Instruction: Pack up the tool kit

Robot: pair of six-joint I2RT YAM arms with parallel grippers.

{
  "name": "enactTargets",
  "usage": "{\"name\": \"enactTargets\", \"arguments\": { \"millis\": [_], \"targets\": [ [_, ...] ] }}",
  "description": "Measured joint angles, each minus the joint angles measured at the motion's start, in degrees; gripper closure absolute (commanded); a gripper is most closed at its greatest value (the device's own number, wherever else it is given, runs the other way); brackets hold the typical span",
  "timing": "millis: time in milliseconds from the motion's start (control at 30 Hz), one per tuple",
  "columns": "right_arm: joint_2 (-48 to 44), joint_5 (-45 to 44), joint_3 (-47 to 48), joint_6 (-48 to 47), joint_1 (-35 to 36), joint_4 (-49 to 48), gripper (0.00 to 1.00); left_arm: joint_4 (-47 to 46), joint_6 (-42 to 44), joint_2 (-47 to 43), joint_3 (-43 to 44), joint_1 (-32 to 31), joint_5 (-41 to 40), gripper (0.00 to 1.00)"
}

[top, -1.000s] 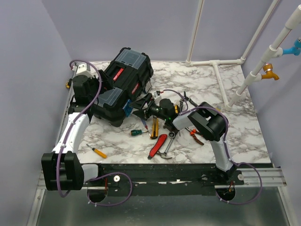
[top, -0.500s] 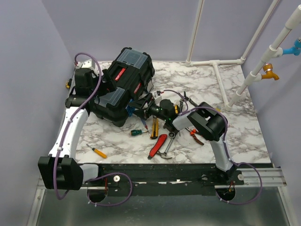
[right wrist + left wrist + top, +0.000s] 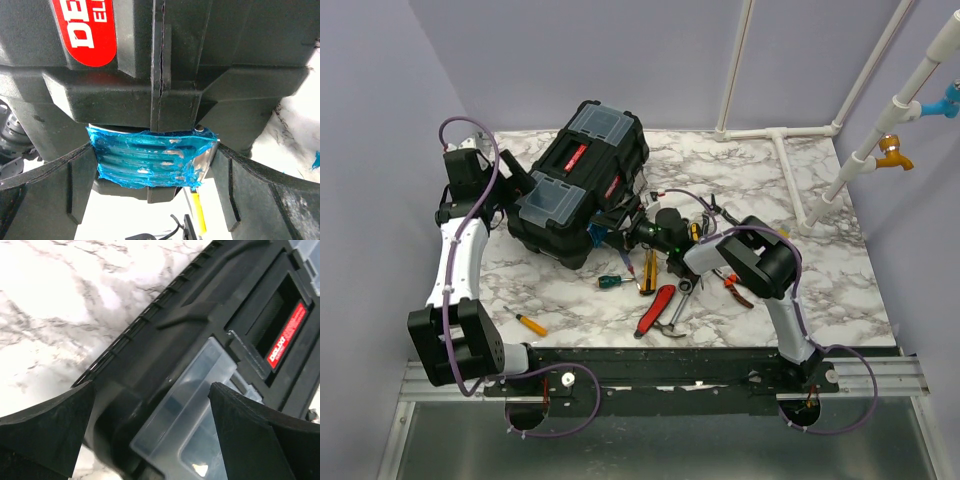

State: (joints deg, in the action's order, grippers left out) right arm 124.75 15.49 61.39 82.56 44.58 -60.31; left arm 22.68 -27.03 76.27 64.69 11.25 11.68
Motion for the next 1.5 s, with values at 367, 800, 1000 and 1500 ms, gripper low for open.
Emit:
{"name": "enactTargets", "arguments": {
  "millis": [367, 800, 1000, 1500],
  "targets": [
    [0.37, 0.48, 2.21, 0.46, -0.09, 3.52, 0.37, -10.88, 0.00, 2.95, -3.04, 0.39, 8.68, 0.02],
    [-2.36, 0.26, 4.20, -2.47, -1.42, 13.11, 0.70, -23.85, 1.86, 0.92, -10.32, -4.17, 0.72, 0.02],
    [-6.25, -2.34, 6.32, -5.05, -1.51, 22.67, 0.72, -26.56, 1.70, 0.59, -11.41, -5.79, -3.54, 0.02],
    [-9.70, -6.05, 10.73, -10.88, -1.95, 37.73, 0.74, -28.30, 3.67, 0.07, -12.13, -10.95, -15.15, 0.03]
  ]
}}
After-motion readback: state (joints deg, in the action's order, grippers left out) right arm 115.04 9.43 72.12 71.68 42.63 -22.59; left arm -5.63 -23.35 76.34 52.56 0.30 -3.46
